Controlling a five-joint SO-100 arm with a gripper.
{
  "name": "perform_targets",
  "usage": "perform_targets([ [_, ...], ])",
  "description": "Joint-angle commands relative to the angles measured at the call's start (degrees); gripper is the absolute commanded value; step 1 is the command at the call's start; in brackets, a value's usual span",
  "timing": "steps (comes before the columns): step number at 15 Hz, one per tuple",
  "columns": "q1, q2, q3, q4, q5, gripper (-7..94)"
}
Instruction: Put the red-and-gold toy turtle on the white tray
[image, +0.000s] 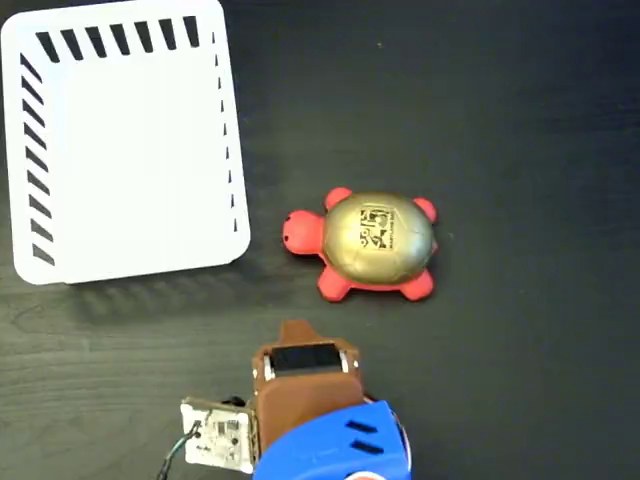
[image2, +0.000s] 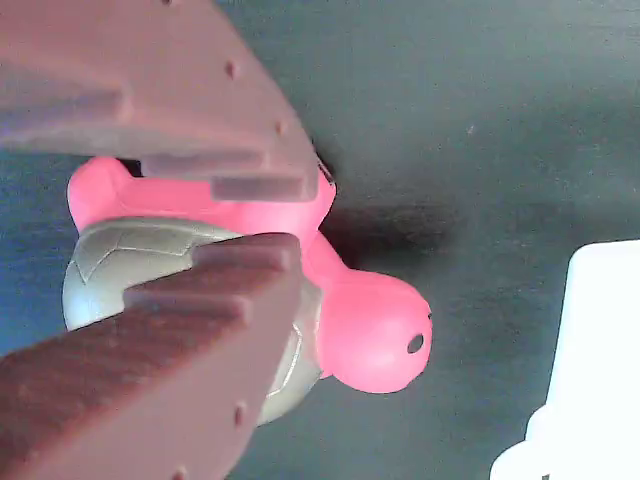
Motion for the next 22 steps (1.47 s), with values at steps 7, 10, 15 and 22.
perform_targets([
  [7,-4.22,-0.62,-0.18,-4.39,-1.85,0],
  [10,0.44,-17.93,-15.29,-7.21,-1.32,0],
  [15,11.07,-49.83,-48.60,9.93,-3.60,0],
  [22,16.26,-82.44,-68.99,18.90,-5.19,23],
])
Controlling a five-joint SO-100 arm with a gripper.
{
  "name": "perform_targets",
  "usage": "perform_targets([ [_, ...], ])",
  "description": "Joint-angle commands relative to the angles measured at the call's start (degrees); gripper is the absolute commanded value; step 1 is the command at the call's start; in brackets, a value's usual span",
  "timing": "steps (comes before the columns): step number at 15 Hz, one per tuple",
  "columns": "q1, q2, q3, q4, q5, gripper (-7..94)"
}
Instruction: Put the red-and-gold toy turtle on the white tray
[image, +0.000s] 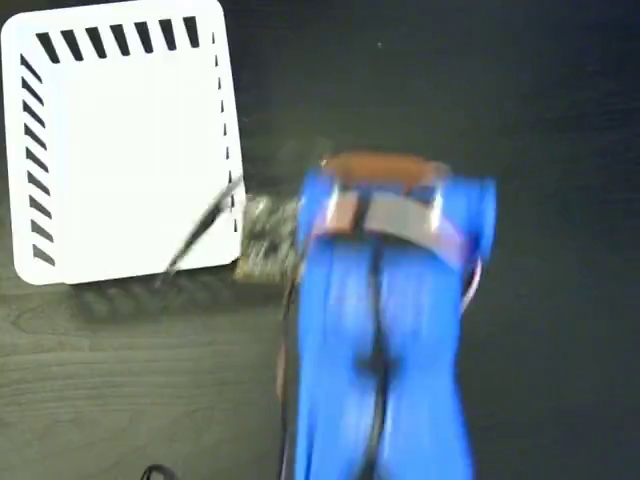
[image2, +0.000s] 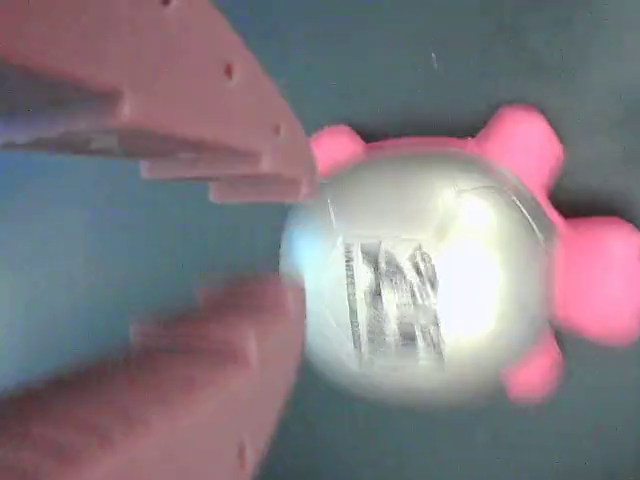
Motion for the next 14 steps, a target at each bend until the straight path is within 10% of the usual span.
perform_targets([
  [1,0.26,-5.71,-4.92,1.14,1.05,33],
  [14,0.26,-16.35,-3.52,-0.53,-1.49,62],
])
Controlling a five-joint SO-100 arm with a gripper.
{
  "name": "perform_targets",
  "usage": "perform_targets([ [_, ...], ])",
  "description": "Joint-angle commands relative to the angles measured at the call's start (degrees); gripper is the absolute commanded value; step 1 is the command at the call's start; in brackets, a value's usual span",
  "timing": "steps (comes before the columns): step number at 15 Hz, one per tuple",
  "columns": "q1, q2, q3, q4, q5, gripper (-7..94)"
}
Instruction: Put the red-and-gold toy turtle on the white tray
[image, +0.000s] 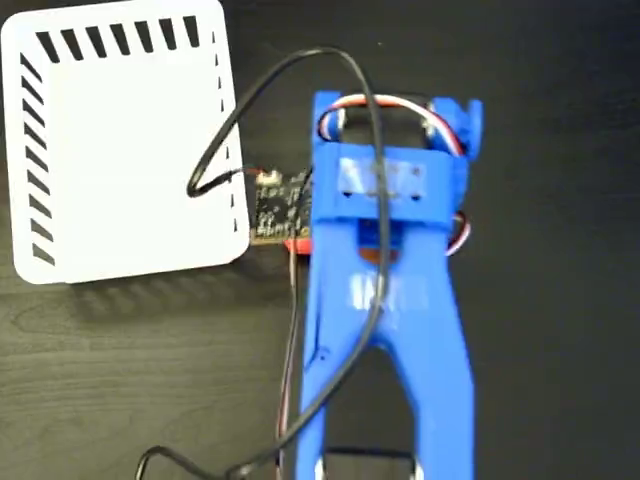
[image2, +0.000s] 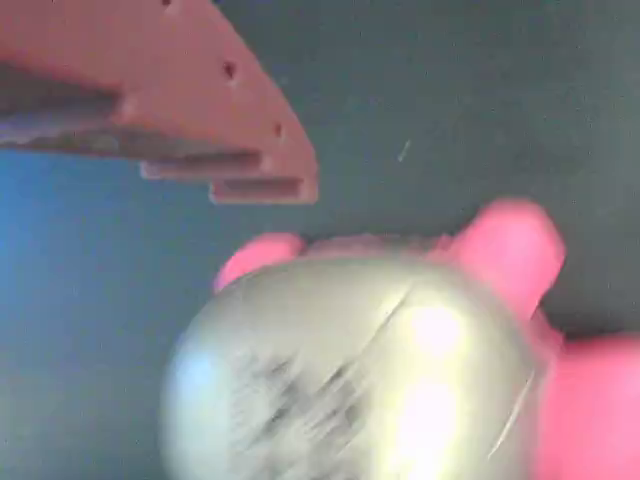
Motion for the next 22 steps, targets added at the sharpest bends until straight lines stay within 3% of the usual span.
perform_targets([
  [1,1.58,0.53,1.49,-2.55,-2.37,62],
  [18,2.81,-2.64,12.92,-18.02,-5.01,62],
  [22,3.69,-4.04,12.57,-19.78,-5.19,52],
])
